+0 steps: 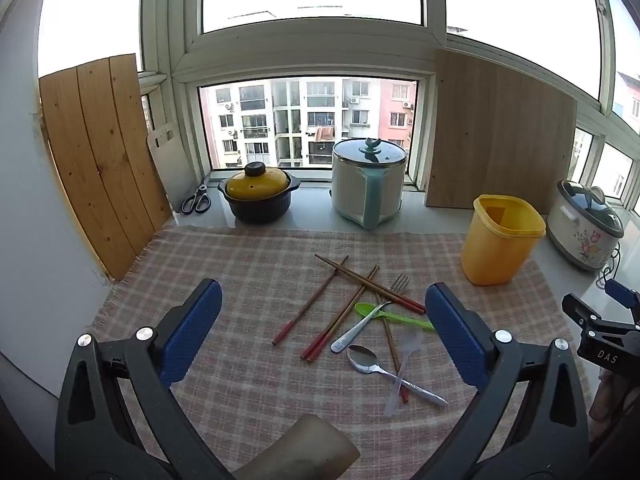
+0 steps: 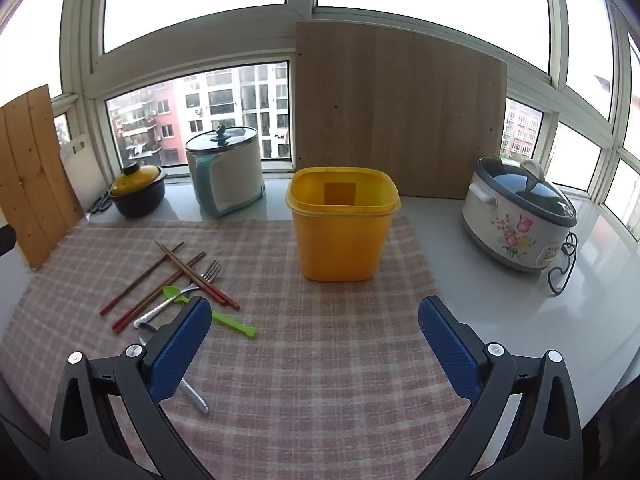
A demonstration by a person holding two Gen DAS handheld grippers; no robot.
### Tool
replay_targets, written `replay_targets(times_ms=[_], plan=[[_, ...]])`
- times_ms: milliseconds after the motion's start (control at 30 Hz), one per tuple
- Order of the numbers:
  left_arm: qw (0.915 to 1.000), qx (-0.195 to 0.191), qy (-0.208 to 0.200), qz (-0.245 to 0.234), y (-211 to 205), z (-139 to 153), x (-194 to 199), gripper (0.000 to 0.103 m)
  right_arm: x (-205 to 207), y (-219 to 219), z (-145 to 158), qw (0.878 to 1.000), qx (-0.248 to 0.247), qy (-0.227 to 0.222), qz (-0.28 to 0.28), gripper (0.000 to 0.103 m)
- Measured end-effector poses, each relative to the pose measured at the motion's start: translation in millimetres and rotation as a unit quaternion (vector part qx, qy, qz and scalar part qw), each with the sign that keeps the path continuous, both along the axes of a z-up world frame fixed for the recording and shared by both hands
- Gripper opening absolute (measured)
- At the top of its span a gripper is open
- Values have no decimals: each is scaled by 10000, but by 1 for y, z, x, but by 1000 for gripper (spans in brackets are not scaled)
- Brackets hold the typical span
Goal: Organize utensils
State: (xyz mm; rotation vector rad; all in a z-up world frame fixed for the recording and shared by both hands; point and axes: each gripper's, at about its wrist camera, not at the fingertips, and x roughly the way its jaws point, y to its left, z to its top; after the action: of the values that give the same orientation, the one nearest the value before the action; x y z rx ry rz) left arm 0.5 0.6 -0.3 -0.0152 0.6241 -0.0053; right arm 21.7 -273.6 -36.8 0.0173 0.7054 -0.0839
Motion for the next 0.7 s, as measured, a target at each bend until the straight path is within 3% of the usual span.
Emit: replay_targets(times_ms=[67,700], plan=[[9998,161,-51,44,-3,0,0,103,0,0,1,10000,18,2,-5,103],[10000,38,-54,57,2,-1,7,103,4,5,-2,10000,-17,64,-37,103]])
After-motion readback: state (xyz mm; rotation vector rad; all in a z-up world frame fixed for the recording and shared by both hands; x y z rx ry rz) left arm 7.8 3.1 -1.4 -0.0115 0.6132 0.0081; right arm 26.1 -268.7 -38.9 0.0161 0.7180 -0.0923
